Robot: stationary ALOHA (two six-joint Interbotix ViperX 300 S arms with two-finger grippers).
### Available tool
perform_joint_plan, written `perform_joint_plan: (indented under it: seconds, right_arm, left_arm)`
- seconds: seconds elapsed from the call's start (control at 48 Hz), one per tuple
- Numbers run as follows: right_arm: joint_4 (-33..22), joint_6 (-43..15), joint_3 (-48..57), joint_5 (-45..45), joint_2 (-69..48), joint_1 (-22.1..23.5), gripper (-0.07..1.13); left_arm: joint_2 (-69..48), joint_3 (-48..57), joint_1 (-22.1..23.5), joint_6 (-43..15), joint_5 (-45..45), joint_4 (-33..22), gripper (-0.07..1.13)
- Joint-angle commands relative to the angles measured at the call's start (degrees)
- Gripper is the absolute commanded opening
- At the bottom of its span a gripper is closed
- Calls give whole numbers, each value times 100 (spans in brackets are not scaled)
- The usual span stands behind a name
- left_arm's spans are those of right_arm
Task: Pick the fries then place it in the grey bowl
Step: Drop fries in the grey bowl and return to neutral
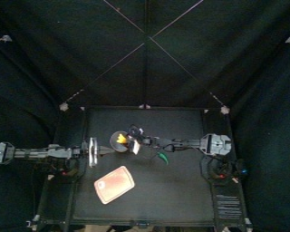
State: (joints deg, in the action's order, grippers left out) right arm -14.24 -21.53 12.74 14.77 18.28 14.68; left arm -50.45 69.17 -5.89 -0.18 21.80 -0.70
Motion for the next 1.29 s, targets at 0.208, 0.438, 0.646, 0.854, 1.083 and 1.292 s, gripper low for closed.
perform_joint_plan:
  seconds: [0.208, 0.438, 0.646, 0.854, 1.083, 1.292]
  right_arm:
    - [70, 9, -105, 44, -26, 62, 97]
    - [35, 26, -18, 44, -158, 53, 98]
    - [-185, 88, 677, 193, -861, -185, 98]
    - [-272, 9, 1811, 782, -1802, -554, 98]
    - [-105, 70, 2795, 1512, -2558, -1002, 98]
    - [-325, 97, 3270, 1564, -2997, -1099, 98]
  left_arm:
    - [18, -62, -18, -9, 53, 18, 1]
    - [18, -44, -9, -9, 53, 9, 1]
    - [18, 26, -9, 18, 53, -9, 1]
    - [9, 88, -9, 18, 53, -26, 1]
    - [9, 88, -35, 0, 53, -18, 1]
    - [18, 97, -88, 0, 53, -18, 1]
